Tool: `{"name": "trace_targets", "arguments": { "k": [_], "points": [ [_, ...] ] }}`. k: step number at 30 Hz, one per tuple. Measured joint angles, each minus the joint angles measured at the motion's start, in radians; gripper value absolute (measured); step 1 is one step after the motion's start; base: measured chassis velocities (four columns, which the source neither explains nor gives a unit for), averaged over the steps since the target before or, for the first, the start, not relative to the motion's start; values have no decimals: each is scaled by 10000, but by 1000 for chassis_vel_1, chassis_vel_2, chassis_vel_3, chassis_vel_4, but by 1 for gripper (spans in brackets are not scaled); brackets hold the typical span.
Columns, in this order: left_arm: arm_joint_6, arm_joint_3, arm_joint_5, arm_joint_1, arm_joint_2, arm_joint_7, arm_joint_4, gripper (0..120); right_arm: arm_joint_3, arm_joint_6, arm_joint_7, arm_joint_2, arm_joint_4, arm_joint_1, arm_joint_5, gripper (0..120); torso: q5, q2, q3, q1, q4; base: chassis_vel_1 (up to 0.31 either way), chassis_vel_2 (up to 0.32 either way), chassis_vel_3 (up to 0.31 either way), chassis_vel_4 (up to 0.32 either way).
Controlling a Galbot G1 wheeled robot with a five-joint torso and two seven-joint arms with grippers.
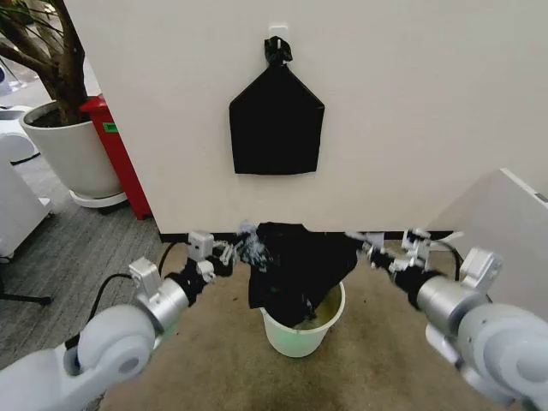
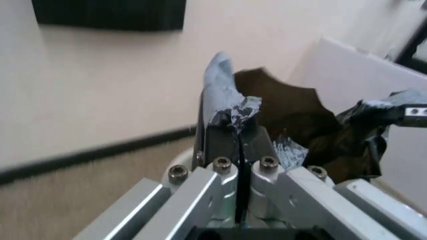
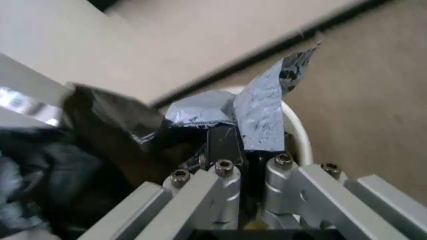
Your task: Place the garbage bag over the trash bin.
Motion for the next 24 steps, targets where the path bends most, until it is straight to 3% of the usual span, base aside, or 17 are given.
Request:
{"name": "trace_targets", "arguments": {
  "k": [10,24],
  "points": [
    [1277,327,9,775,101,-1435,-195,0,-103,-549,1660,416,5,-277,673,0,1,0,0,0,2,0,0,0,0],
    [1443,1271,507,781,-981,-1514,1499,0,-444,-974,1412,1094,-747,-522,-389,0,0,0,2,0,2,0,0,0,0]
  ]
}}
